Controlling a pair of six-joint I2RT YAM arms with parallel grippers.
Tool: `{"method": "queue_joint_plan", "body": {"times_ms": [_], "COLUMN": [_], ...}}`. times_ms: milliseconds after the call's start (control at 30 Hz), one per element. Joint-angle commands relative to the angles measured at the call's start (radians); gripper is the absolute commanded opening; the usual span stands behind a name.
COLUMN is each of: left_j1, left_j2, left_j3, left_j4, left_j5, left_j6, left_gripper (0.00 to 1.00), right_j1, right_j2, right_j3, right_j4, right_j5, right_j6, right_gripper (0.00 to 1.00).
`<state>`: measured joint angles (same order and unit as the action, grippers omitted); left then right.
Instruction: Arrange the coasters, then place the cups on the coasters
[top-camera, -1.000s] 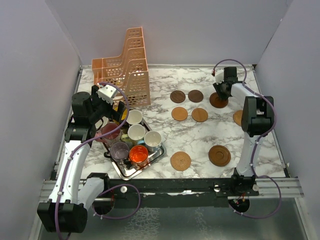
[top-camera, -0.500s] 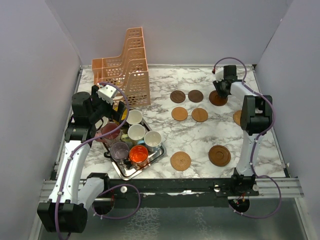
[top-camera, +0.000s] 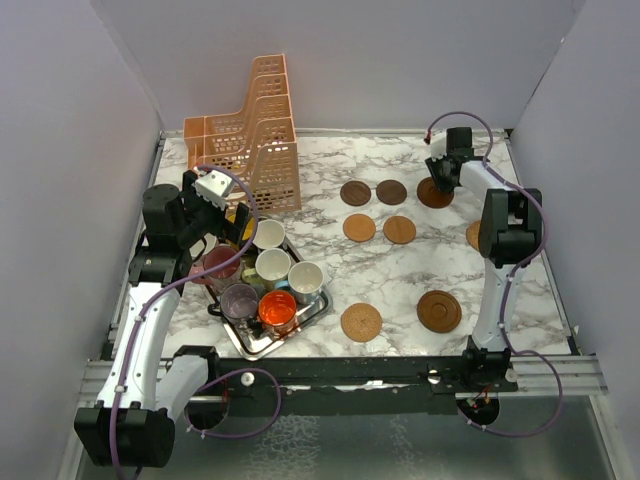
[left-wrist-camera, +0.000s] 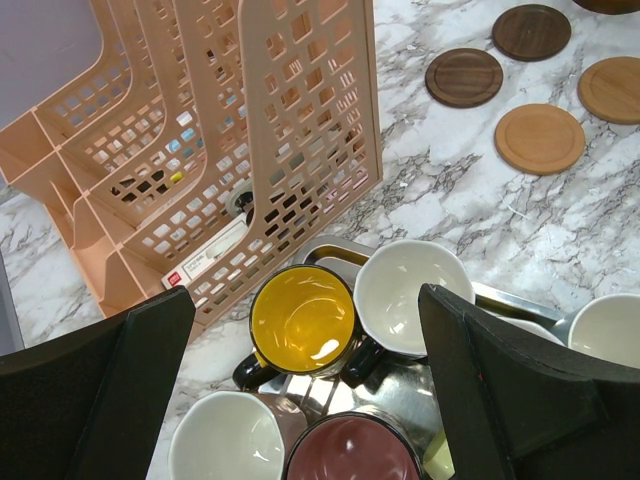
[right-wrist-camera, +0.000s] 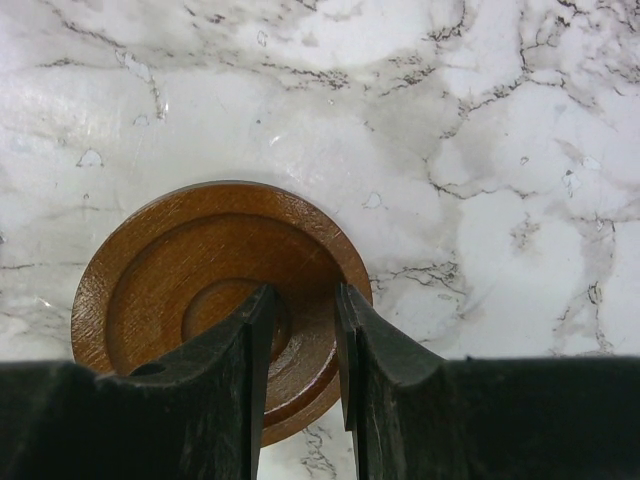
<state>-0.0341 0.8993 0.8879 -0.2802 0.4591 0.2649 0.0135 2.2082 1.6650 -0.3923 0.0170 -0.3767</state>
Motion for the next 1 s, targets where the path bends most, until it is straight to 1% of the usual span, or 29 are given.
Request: {"method": "queue_joint_plan", "body": {"times_ms": [0,267,467,733,833,967], "left_j1": [0.000,0.000,0.000,0.000,0.000,0.000], "left_j2": [-0.017,-0.017,-0.019,-0.020,-0.020,-0.024], "left_j3": [-0.008,-0.014,-0.024,-0.020,-0.018,-0.014], "left_j4": [-0.006,-0.007,-0.006,-0.006,-0.005,-0.006], "left_j5": [0.024,0.023,0.025,0.029,0.033,0.036], "left_j6": [0.011,0.019,0.022,0.024,0.022,0.021], "left_gripper": [0.99,0.99,0.99,0.99,0.99,0.99], "right_j1": [0.000,0.000,-0.001,-0.001,-0.001,-0.006], "right_j2": [0.059,0.048,-0.007,-0.099,-0.165,-0.277], "right_j3": [0.027,0.028,0.011,0.066,0.025,-0.096], "right_j4": [-0.023,-0.041,-0.039,-0.084,-0.087,-0.077], "right_j5": [-0.032,-0.042,-0.053,-0.087,-0.099,-0.090], "right_j6": [0.024,0.032,0.038,0.062,0.056,0.017], "right_gripper": [0.32,0.32,0.33,0.36,0.36,0.36]}}
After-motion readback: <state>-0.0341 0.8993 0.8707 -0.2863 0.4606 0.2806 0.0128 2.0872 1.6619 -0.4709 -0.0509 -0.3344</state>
